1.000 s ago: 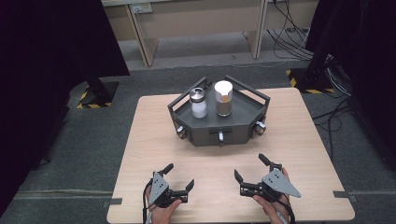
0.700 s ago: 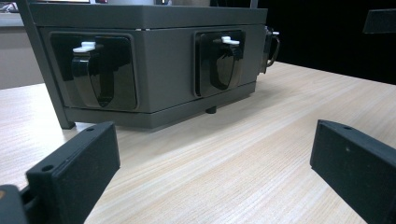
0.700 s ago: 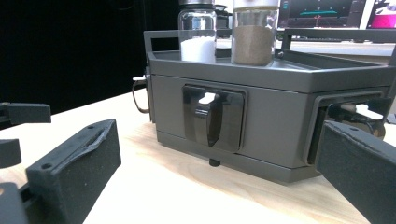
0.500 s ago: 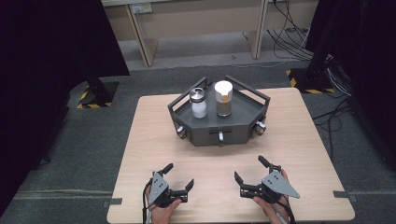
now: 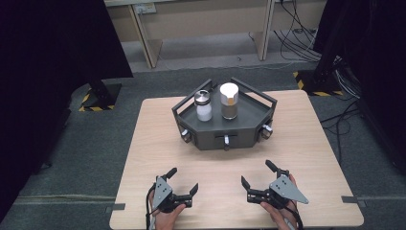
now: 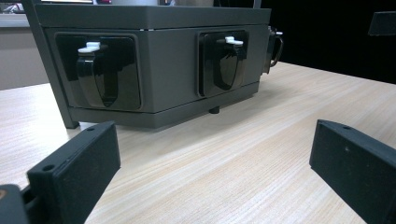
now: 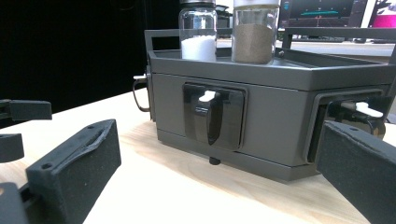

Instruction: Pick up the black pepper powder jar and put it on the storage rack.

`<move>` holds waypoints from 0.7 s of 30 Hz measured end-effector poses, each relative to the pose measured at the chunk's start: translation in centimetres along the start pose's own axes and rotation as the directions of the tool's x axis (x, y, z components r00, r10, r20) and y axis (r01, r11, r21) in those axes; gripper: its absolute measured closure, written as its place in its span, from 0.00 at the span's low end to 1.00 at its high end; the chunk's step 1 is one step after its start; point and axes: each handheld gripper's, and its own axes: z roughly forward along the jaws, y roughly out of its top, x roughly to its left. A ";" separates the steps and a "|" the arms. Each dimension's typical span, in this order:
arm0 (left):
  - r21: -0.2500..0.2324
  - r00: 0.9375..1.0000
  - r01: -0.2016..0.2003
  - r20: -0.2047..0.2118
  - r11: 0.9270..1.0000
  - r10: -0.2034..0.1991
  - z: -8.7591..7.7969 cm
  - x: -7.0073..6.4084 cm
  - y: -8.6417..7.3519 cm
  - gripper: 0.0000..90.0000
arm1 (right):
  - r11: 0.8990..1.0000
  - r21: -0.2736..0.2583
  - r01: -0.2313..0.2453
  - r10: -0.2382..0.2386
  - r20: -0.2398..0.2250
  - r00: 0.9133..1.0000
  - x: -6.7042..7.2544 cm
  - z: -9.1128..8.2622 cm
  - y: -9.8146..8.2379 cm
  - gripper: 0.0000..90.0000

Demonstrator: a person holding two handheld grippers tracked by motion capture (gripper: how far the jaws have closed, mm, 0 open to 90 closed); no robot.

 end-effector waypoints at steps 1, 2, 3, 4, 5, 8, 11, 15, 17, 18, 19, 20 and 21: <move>0.000 1.000 0.000 0.000 1.000 0.000 0.0 0.0 0.0 0.01 | 1.000 0.000 0.000 0.000 -0.001 1.000 0.0 0.0 0.0 0.00; 0.000 1.000 0.000 -0.001 1.000 0.000 0.0 0.0 0.0 0.01 | 1.000 0.000 0.000 0.000 -0.001 1.000 0.0 0.0 0.0 0.00; 0.000 1.000 0.001 -0.001 1.000 -0.001 0.0 0.0 0.0 0.01 | 1.000 0.001 -0.001 0.001 -0.002 1.000 0.0 0.0 0.0 0.00; 0.000 1.000 0.001 -0.001 1.000 -0.001 0.0 0.0 0.0 0.01 | 1.000 0.000 -0.001 0.001 -0.002 1.000 0.0 0.0 0.0 0.00; 0.000 1.000 0.001 -0.001 1.000 -0.001 0.0 0.0 0.0 0.01 | 1.000 0.000 -0.001 0.001 -0.002 1.000 0.0 0.0 0.0 0.00; -0.001 1.000 -0.002 -0.001 1.000 0.002 -0.1 0.0 0.0 0.01 | 1.000 0.000 -0.001 0.001 -0.002 1.000 0.0 0.0 0.0 0.00; -0.003 1.000 -0.006 -0.003 1.000 0.006 -0.1 0.0 0.0 0.01 | 1.000 0.002 -0.001 0.001 -0.003 1.000 0.1 0.0 0.0 0.00; -0.007 1.000 -0.010 -0.008 1.000 0.010 -0.2 0.0 0.0 0.01 | 1.000 0.006 -0.001 0.001 -0.003 1.000 0.2 0.0 0.0 0.00; -0.004 1.000 -0.012 -0.006 1.000 0.012 -0.2 -0.1 0.1 0.01 | 1.000 0.006 0.008 -0.008 -0.001 1.000 0.3 0.0 0.0 0.00; -0.004 1.000 -0.012 -0.006 1.000 0.012 -0.2 -0.1 0.0 0.01 | 1.000 0.005 0.010 -0.010 0.000 1.000 0.3 -0.1 0.0 0.00; -0.003 1.000 -0.011 -0.006 1.000 0.011 -0.2 -0.1 0.0 0.01 | 1.000 0.004 0.010 -0.010 0.001 1.000 0.3 -0.1 0.1 0.00; -0.003 1.000 -0.011 -0.007 1.000 0.011 -0.2 -0.1 0.0 0.01 | 1.000 0.003 0.008 -0.008 0.001 1.000 0.3 -0.1 0.1 0.00; -0.003 1.000 -0.012 -0.008 1.000 0.012 -0.2 -0.1 0.0 0.01 | 1.000 0.002 0.005 -0.005 0.002 1.000 0.2 -0.1 0.1 0.00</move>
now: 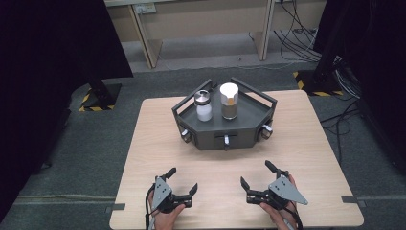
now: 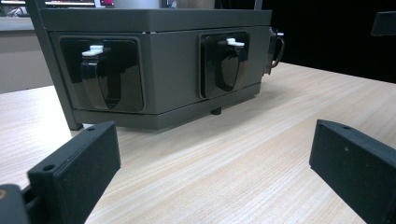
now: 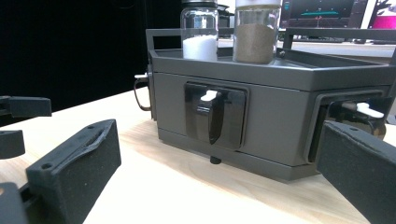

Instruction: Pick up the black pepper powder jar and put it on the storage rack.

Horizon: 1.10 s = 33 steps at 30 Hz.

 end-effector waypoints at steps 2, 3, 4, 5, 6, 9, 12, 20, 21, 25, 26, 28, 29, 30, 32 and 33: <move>0.001 1.000 0.002 -0.002 1.000 -0.002 0.0 0.0 0.0 0.01 | 1.000 -0.005 -0.002 0.002 0.003 1.000 -0.1 -0.1 0.0 0.00; 0.001 1.000 0.003 -0.003 1.000 -0.003 0.0 0.0 0.0 0.01 | 1.000 -0.005 -0.007 0.007 0.002 1.000 -0.2 -0.1 0.0 0.00; 0.001 1.000 0.002 -0.003 1.000 -0.002 0.0 0.0 0.0 0.01 | 1.000 -0.006 -0.009 0.009 0.004 1.000 -0.2 -0.1 0.0 0.00; -0.001 1.000 -0.002 -0.002 1.000 0.002 0.0 0.0 0.0 0.01 | 1.000 -0.007 -0.010 0.010 0.006 1.000 -0.2 -0.2 0.0 0.00; -0.001 1.000 -0.005 -0.001 1.000 0.005 0.0 -0.1 0.0 0.01 | 1.000 -0.008 -0.012 0.012 0.007 1.000 -0.3 -0.2 0.0 0.00; 0.000 1.000 -0.003 -0.001 1.000 0.003 0.0 -0.1 0.0 0.01 | 1.000 -0.011 -0.010 0.010 0.011 1.000 -0.2 -0.3 0.1 0.00; 0.000 1.000 -0.004 -0.001 1.000 0.004 0.0 -0.2 0.0 0.01 | 1.000 -0.014 -0.005 0.006 0.010 1.000 -0.2 -0.4 0.2 0.00; -0.001 1.000 -0.003 -0.002 1.000 0.003 0.0 -0.1 0.0 0.01 | 1.000 -0.007 -0.007 0.007 0.012 1.000 -0.3 -0.3 0.0 0.00; -0.001 1.000 -0.004 -0.001 1.000 0.004 0.0 -0.1 0.0 0.01 | 1.000 -0.006 -0.006 0.006 0.014 1.000 -0.3 -0.2 0.0 0.00; -0.001 1.000 -0.003 -0.002 1.000 0.003 -0.1 -0.1 0.0 0.01 | 1.000 -0.004 -0.007 0.007 0.014 1.000 -0.2 -0.2 -0.1 0.00; -0.001 1.000 -0.003 -0.002 1.000 0.003 -0.1 -0.1 0.0 0.01 | 1.000 -0.003 -0.008 0.008 0.014 1.000 -0.2 -0.2 -0.1 0.00; -0.001 1.000 -0.003 -0.003 1.000 0.003 -0.1 -0.1 0.0 0.01 | 1.000 -0.001 -0.009 0.009 0.013 1.000 -0.2 -0.2 0.0 0.00; -0.001 1.000 -0.003 -0.002 1.000 0.003 -0.1 -0.1 0.0 0.01 | 1.000 -0.001 -0.009 0.009 0.013 1.000 -0.2 -0.2 -0.1 0.00; -0.001 1.000 -0.003 -0.002 1.000 0.003 0.0 -0.1 0.0 0.01 | 1.000 -0.001 -0.009 0.009 0.013 1.000 -0.2 -0.2 -0.1 0.00; -0.001 1.000 -0.003 -0.002 1.000 0.003 0.0 -0.1 0.0 0.01 | 1.000 0.000 -0.009 0.009 0.013 1.000 -0.2 -0.2 -0.1 0.00; -0.001 1.000 -0.002 -0.002 1.000 0.002 0.0 -0.1 0.0 0.01 | 1.000 -0.001 -0.008 0.008 0.014 1.000 -0.3 -0.2 -0.1 0.00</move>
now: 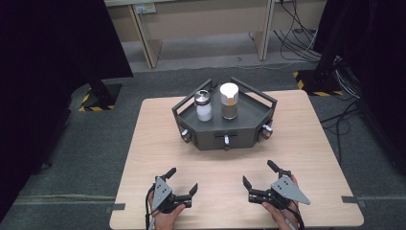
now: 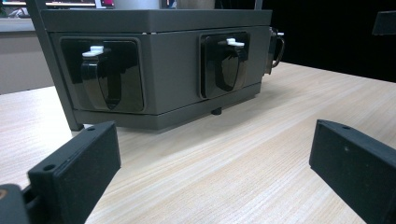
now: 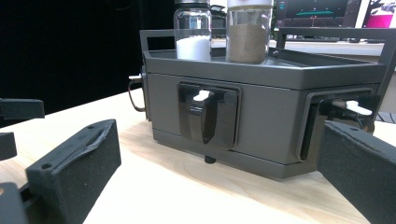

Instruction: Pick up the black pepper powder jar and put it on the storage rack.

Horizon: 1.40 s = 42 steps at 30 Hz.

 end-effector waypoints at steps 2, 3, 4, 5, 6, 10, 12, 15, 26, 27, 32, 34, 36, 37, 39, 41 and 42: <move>0.000 1.000 0.000 0.000 1.000 0.000 0.0 0.0 0.0 0.01 | 1.000 -0.001 0.000 0.000 0.000 1.000 0.0 0.0 0.0 0.00; 0.000 1.000 0.000 -0.001 1.000 0.000 0.0 0.0 0.0 0.01 | 1.000 -0.001 -0.001 0.001 0.000 1.000 0.0 0.0 0.0 0.00; 0.000 1.000 0.000 -0.001 1.000 0.000 0.0 0.0 0.0 0.01 | 1.000 0.000 -0.002 0.002 0.001 1.000 0.0 0.0 0.0 0.00; 0.000 1.000 -0.001 -0.001 1.000 0.001 0.0 0.0 0.0 0.01 | 1.000 0.000 0.001 -0.001 0.001 1.000 0.0 0.0 0.0 0.00; 0.000 1.000 -0.001 -0.001 1.000 0.001 0.0 0.0 0.0 0.01 | 1.000 0.000 0.002 -0.002 0.001 1.000 0.0 0.0 0.0 0.00; 0.000 1.000 0.000 -0.002 1.000 0.000 0.0 0.0 0.0 0.01 | 1.000 0.001 0.002 -0.002 -0.002 1.000 0.0 0.0 0.0 0.00; -0.001 1.000 0.000 -0.003 1.000 0.000 0.0 0.0 0.0 0.01 | 1.000 0.001 0.002 -0.002 -0.002 1.000 0.0 0.0 0.0 0.00; -0.002 1.000 0.001 -0.004 1.000 -0.001 -0.1 0.0 0.0 0.01 | 1.000 0.001 0.000 0.000 -0.001 1.000 0.0 0.0 0.0 0.00; -0.003 1.000 -0.001 -0.004 1.000 0.000 -0.1 0.0 0.0 0.01 | 1.000 0.001 0.005 -0.005 -0.004 1.000 0.1 0.1 0.0 0.00; -0.003 1.000 0.000 -0.004 1.000 0.000 -0.1 0.0 0.0 0.01 | 1.000 0.001 0.004 -0.004 -0.004 1.000 0.1 0.0 0.0 0.00; -0.003 1.000 0.000 -0.004 1.000 0.000 -0.1 0.0 0.0 0.01 | 1.000 0.001 0.003 -0.003 -0.003 1.000 0.1 0.0 0.0 0.00; -0.003 1.000 0.000 -0.004 1.000 0.000 -0.1 0.0 0.0 0.01 | 1.000 0.001 0.004 -0.004 -0.004 1.000 0.1 0.0 0.0 0.00; -0.002 1.000 -0.001 -0.003 1.000 0.001 -0.1 0.0 0.0 0.01 | 1.000 0.001 0.004 -0.004 -0.004 1.000 0.1 0.1 0.0 0.00; -0.002 1.000 -0.002 -0.003 1.000 0.002 -0.1 0.0 0.0 0.01 | 1.000 0.002 0.003 -0.003 -0.005 1.000 0.1 0.1 -0.1 0.00; -0.001 1.000 -0.001 -0.003 1.000 0.001 -0.1 0.0 0.0 0.01 | 1.000 0.005 0.003 -0.003 -0.006 1.000 0.2 0.1 -0.1 0.00; -0.002 1.000 -0.001 -0.003 1.000 0.001 -0.1 0.0 0.0 0.01 | 1.000 0.006 0.002 -0.002 -0.007 1.000 0.2 0.1 -0.1 0.00; -0.003 1.000 -0.001 -0.004 1.000 0.001 -0.1 0.0 0.0 0.01 | 1.000 0.006 0.003 -0.003 -0.007 1.000 0.2 0.1 -0.1 0.00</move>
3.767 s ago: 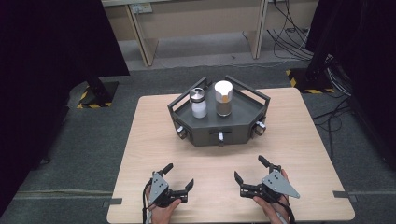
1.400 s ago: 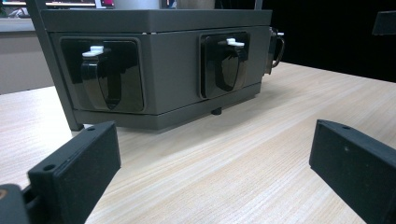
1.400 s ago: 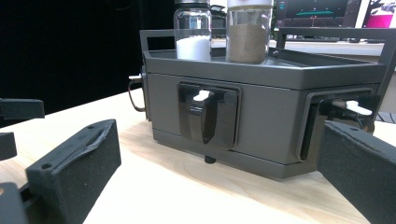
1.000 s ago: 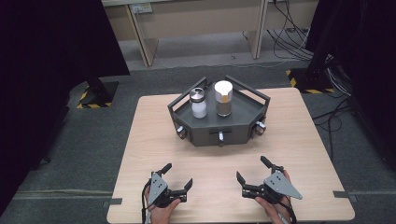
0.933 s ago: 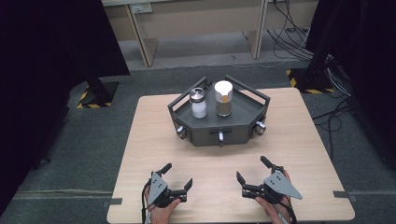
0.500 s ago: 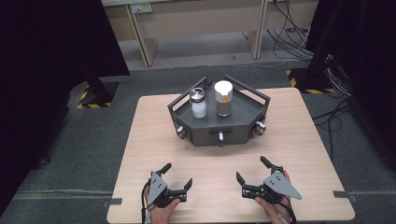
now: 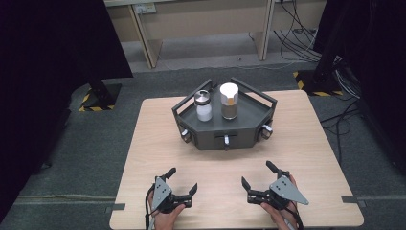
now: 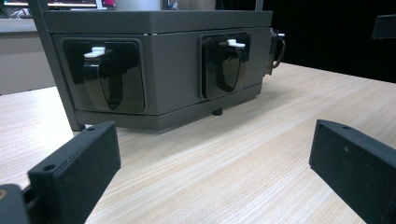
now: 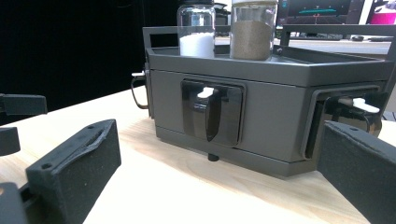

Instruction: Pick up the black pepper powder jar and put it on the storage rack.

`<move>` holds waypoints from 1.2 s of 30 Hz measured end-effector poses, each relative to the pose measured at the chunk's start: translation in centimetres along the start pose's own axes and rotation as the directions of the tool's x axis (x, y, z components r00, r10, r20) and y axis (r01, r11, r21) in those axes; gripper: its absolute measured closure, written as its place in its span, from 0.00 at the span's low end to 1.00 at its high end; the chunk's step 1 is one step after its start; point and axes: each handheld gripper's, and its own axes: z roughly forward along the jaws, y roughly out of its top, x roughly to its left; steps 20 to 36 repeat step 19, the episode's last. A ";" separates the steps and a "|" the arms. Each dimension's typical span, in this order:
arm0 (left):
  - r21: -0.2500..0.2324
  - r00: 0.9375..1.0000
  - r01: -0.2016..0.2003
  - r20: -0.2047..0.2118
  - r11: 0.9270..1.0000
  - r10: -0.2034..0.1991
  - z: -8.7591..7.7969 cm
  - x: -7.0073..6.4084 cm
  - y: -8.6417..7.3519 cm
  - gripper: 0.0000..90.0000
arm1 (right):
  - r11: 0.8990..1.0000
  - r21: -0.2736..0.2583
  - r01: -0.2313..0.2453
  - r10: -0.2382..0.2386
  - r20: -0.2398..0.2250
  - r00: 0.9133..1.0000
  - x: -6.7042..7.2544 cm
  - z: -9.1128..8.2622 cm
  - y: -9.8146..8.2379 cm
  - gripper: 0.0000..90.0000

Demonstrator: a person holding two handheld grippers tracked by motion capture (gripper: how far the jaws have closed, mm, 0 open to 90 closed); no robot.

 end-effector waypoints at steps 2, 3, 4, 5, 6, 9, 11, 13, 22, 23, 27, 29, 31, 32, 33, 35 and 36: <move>0.000 1.000 0.001 -0.001 1.000 -0.001 0.0 0.0 0.0 0.01 | 1.000 0.000 -0.001 0.001 0.001 1.000 0.0 0.0 0.0 0.00; 0.000 1.000 0.001 -0.001 1.000 -0.001 0.0 0.0 0.0 0.01 | 1.000 0.000 -0.002 0.002 0.001 1.000 0.0 0.0 0.0 0.00; 0.000 1.000 0.001 -0.001 1.000 -0.001 0.0 0.0 0.0 0.01 | 1.000 -0.001 -0.002 0.002 0.003 1.000 0.0 0.0 0.0 0.00; 0.000 1.000 0.000 -0.001 1.000 0.000 0.0 0.0 0.0 0.01 | 1.000 -0.001 -0.003 0.003 0.003 1.000 -0.1 0.0 0.0 0.00; -0.001 1.000 0.000 0.000 1.000 0.000 0.0 0.0 0.0 0.01 | 1.000 -0.001 -0.003 0.003 0.003 1.000 -0.1 0.0 0.0 0.00; -0.001 1.000 0.000 -0.001 1.000 0.000 0.0 0.0 0.0 0.01 | 1.000 0.000 -0.003 0.003 0.001 1.000 0.0 0.0 0.0 0.00; -0.001 1.000 0.001 -0.002 1.000 -0.001 0.0 0.0 0.0 0.01 | 1.000 0.000 -0.002 0.002 0.001 1.000 0.0 0.0 0.0 0.00; -0.001 1.000 0.000 -0.002 1.000 0.000 0.0 0.0 0.0 0.01 | 1.000 -0.001 -0.002 0.002 0.001 1.000 0.0 0.0 0.0 0.00; -0.002 1.000 -0.001 -0.003 1.000 0.001 0.0 0.0 0.0 0.01 | 1.000 -0.005 -0.001 0.001 0.002 1.000 -0.1 -0.1 0.0 0.00; -0.002 1.000 -0.001 -0.003 1.000 0.001 0.0 0.0 0.0 0.01 | 1.000 -0.005 -0.001 0.001 0.002 1.000 -0.1 -0.1 0.0 0.00; -0.002 1.000 -0.001 -0.003 1.000 0.001 0.0 0.0 0.0 0.01 | 1.000 -0.005 -0.001 0.001 0.002 1.000 -0.1 -0.1 0.0 0.00; -0.002 1.000 -0.001 -0.003 1.000 0.001 0.0 0.0 0.0 0.01 | 1.000 -0.005 -0.001 0.001 0.002 1.000 -0.1 -0.1 0.0 0.00; -0.002 1.000 -0.001 -0.003 1.000 0.001 0.0 0.0 0.0 0.01 | 1.000 -0.005 -0.001 0.001 0.002 1.000 -0.1 -0.1 0.0 0.00; -0.002 1.000 -0.001 -0.003 1.000 0.001 0.0 0.0 0.0 0.01 | 1.000 -0.005 -0.001 0.001 0.002 1.000 -0.1 -0.1 0.0 0.00; -0.002 1.000 -0.001 -0.003 1.000 0.001 0.0 0.0 0.0 0.01 | 1.000 -0.005 -0.001 0.001 0.002 1.000 -0.1 -0.1 0.0 0.00; -0.002 1.000 -0.001 -0.003 1.000 0.001 0.0 0.0 0.0 0.01 | 1.000 -0.005 -0.001 0.001 0.002 1.000 -0.1 -0.1 0.0 0.00; -0.002 1.000 -0.001 -0.003 1.000 0.001 0.0 0.0 0.0 0.01 | 1.000 -0.005 -0.001 0.001 0.002 1.000 -0.1 -0.1 0.0 0.00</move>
